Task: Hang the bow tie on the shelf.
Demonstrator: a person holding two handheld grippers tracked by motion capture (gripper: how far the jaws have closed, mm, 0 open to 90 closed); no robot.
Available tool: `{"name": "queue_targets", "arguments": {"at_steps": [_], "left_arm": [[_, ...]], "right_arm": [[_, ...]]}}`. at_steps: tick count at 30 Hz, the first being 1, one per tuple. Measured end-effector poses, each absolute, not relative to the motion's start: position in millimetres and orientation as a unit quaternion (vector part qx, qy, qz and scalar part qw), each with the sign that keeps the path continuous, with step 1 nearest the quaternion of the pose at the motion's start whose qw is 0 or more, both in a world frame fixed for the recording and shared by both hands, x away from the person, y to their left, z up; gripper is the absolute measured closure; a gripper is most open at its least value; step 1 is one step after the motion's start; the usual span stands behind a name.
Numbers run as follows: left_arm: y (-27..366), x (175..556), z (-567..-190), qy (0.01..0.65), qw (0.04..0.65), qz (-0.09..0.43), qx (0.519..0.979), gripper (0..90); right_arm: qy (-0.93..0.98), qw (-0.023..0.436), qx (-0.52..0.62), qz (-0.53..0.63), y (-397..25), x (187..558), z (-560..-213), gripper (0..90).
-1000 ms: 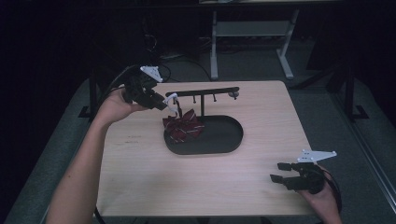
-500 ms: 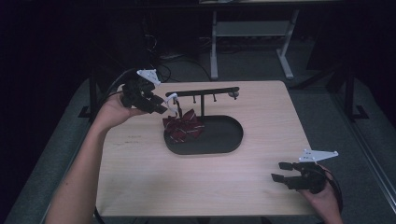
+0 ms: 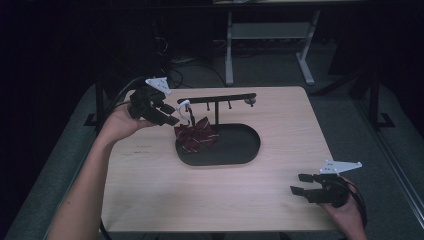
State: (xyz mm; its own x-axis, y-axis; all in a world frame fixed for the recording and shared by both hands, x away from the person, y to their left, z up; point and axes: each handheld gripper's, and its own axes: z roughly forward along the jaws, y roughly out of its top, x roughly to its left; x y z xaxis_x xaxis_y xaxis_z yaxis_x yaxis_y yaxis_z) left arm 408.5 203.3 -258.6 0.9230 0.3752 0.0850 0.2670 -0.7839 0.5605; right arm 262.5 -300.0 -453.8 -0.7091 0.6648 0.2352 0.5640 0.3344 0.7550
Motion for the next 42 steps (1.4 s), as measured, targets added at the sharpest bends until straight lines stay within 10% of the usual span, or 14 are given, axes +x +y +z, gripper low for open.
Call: {"name": "queue_targets", "arguments": {"at_steps": [42], "left_arm": [[218.9, 388.8, -287.2, 0.193, 0.294, 0.079, 0.933, 40.6]], "right_arm": [[0.814, 0.061, 0.378, 0.437, -300.9, 262.2, -453.3, 35.2]]}}
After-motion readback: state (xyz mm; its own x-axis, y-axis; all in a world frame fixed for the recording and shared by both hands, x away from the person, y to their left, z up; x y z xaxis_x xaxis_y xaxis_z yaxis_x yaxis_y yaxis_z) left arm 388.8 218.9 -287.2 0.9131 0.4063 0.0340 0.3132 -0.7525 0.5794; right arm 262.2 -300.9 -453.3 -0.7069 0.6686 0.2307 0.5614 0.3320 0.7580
